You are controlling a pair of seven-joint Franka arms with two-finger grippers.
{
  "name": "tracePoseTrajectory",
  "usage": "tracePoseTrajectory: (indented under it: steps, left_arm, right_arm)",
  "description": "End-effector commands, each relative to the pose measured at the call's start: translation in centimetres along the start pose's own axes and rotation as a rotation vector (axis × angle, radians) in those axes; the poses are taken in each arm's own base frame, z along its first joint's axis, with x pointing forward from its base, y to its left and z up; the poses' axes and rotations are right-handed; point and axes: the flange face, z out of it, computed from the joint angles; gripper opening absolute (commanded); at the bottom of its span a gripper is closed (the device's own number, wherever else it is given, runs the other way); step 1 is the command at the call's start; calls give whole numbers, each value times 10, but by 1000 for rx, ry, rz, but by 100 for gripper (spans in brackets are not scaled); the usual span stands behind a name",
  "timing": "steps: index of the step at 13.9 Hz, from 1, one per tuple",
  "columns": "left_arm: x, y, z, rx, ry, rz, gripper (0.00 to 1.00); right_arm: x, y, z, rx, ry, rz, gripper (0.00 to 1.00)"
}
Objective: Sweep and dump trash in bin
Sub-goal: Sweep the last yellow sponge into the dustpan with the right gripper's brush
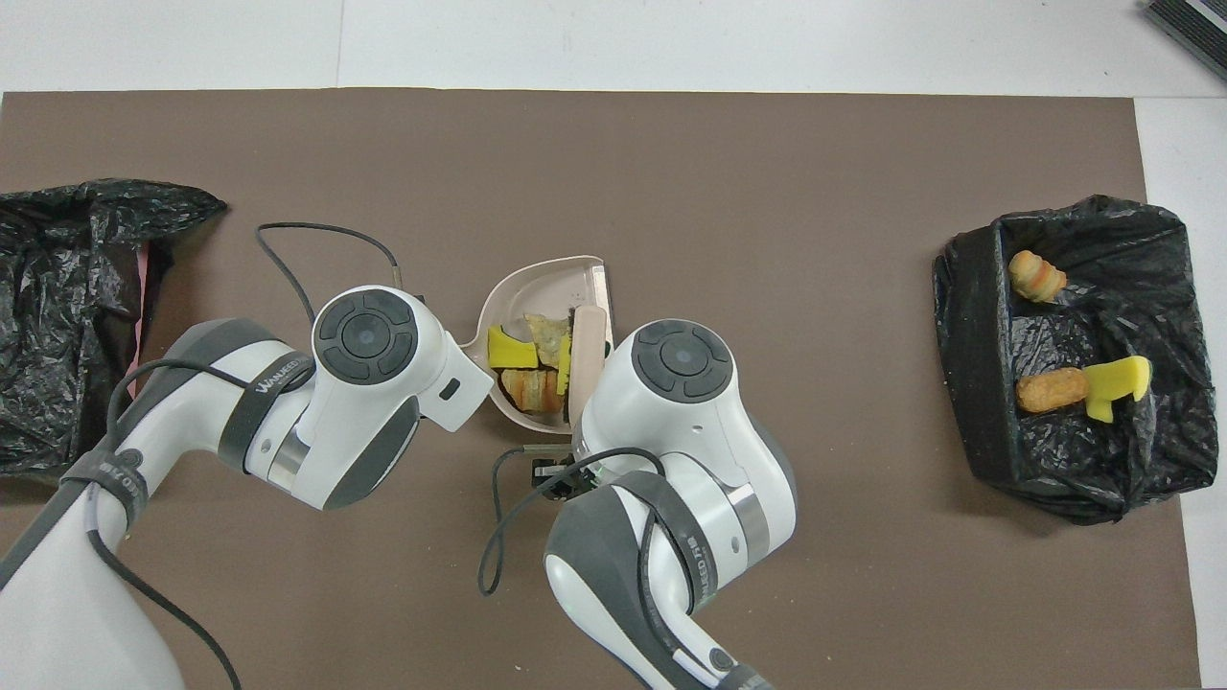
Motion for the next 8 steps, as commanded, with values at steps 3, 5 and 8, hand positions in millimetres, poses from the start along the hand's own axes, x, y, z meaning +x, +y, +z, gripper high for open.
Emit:
tracePoseTrajectory:
  steps: [3,5,8]
  left_arm:
    - [-2,9,5,14,-1,15,0]
    - [-2,9,5,14,-1,15,0]
    - [-3,8,5,15,0,14,0]
  right_arm:
    - [1,26,-49,-47,42,0,0]
    - [-1,42,-60,-79,41,2,0]
    - [-11,69,-61,-126,0,9,0]
